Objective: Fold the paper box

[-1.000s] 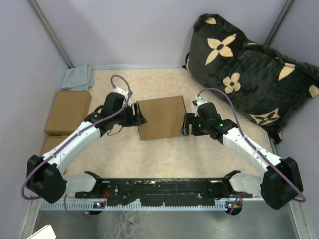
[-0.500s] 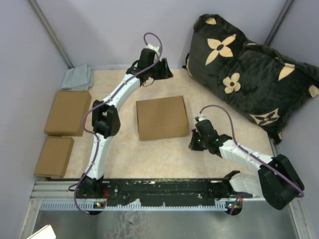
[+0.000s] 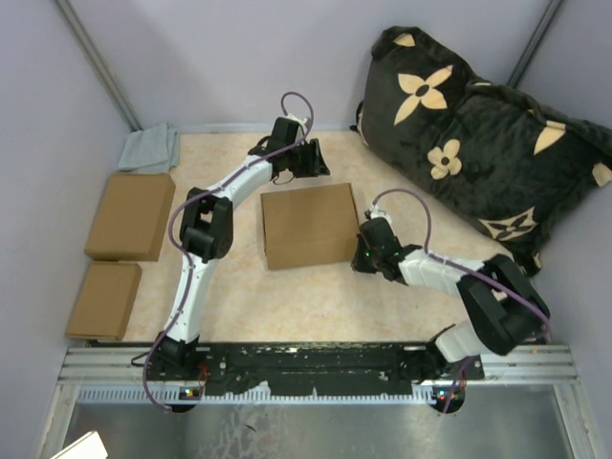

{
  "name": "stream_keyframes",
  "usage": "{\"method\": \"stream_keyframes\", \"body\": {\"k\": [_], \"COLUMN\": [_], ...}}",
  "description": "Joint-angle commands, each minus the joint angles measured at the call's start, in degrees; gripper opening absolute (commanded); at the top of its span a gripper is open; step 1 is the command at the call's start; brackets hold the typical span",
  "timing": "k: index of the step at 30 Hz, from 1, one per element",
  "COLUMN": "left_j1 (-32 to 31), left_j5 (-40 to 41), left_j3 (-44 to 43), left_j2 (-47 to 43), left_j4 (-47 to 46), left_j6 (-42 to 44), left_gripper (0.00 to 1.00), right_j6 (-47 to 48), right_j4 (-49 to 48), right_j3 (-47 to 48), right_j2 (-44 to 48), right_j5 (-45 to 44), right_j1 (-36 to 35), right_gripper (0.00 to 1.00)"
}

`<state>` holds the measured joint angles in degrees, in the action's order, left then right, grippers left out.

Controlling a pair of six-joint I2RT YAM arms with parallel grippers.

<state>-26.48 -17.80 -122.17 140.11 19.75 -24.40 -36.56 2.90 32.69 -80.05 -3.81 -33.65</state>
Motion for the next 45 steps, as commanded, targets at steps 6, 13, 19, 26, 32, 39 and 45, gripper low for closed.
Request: {"method": "stream_keyframes", "body": {"k": [6,13,19,26,32,39,45], "left_j1": [-0.01,-1.91,-2.67,-2.26,-1.94,-1.35,-0.96], "left_j5": [-9.55,-15.49,-13.78,-13.37,-12.81,-13.58,-12.29], "left_j3": [2.65,7.26,16.51,17.7,21.16,25.24,21.58], "left_j2": [2.95,3.38,-1.37,-2.25,-5.01,-7.17,-7.93], "left_j4": [0.51,3.06,0.0,0.53,-1.18,-3.09,0.15], "left_j6": [0.84,2.5,0.64,-0.84,-1.17,-1.84,-0.57], "left_gripper": [0.37,0.2,0.15,0.15,0.17,0.18,0.25], "right_j6": [-1.28,-0.67,1.03,5.36,1.37,-2.55,-2.69], "right_j4": [-6.87,-7.49,-6.04,1.1,0.76,3.59,6.52], "right_j3": [17.35,25.95,23.34,19.35,21.55,30.23,33.21], "right_j2": [-16.54,-25.52,-21.46,-9.77,-13.72,-25.74,-26.42], "right_j5": [-4.81,-3.25,-3.02,5.85,5.6,-5.69,-9.36], "right_j1": [-0.28,-0.38,-0.8,-10.15,-17.82,-17.66,-15.33], "right_gripper": [0.0,0.0,0.0,0.0,0.01,0.0,0.0]}}
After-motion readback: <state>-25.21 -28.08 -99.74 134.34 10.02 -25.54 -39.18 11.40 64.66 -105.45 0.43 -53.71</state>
